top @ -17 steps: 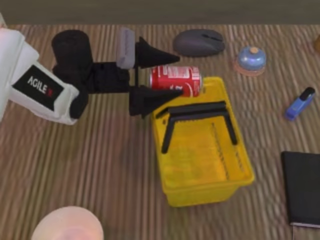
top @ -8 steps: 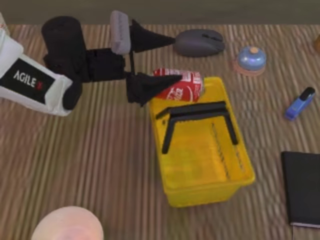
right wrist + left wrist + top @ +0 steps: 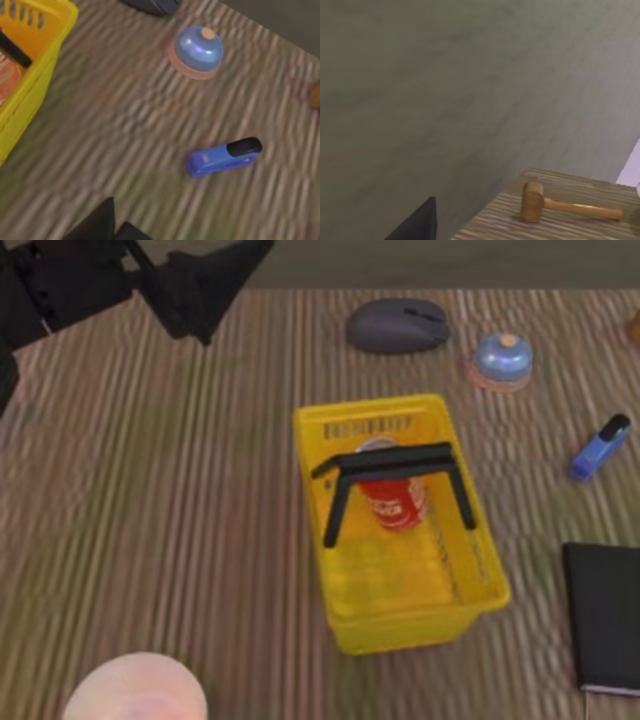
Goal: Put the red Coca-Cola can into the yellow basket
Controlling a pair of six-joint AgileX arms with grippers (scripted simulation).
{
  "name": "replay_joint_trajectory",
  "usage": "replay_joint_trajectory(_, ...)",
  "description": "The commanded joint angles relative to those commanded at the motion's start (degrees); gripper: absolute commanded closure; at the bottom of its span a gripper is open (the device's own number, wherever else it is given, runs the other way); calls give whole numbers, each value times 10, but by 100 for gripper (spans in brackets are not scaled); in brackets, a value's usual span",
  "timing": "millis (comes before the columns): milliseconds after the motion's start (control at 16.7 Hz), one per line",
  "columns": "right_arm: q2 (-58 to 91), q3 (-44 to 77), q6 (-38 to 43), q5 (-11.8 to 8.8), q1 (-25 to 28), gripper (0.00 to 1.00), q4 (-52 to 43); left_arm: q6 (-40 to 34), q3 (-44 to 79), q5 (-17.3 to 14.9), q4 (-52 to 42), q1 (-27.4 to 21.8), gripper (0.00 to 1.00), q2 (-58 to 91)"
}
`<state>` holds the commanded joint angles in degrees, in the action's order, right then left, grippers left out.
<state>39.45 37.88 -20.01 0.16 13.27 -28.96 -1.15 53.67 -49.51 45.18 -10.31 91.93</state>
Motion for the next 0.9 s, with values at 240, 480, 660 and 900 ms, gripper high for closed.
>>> replay_joint_trajectory(240, 243, 230, -108, 2, 71, 0, -144, -18, -137, 135, -128, 38, 0, -242)
replay_joint_trajectory(480, 484, 458, -214, 3, 141, 0, -284, -25, -285, 267, -258, 71, 0, -487)
replay_joint_trajectory(660, 640, 605, -283, 3, 187, 0, -380, -21, -385, 353, -340, 91, 0, -659)
replay_joint_trajectory(900, 791, 742, -352, 2, 234, 0, -481, -5, -485, 444, -416, 108, 0, -833)
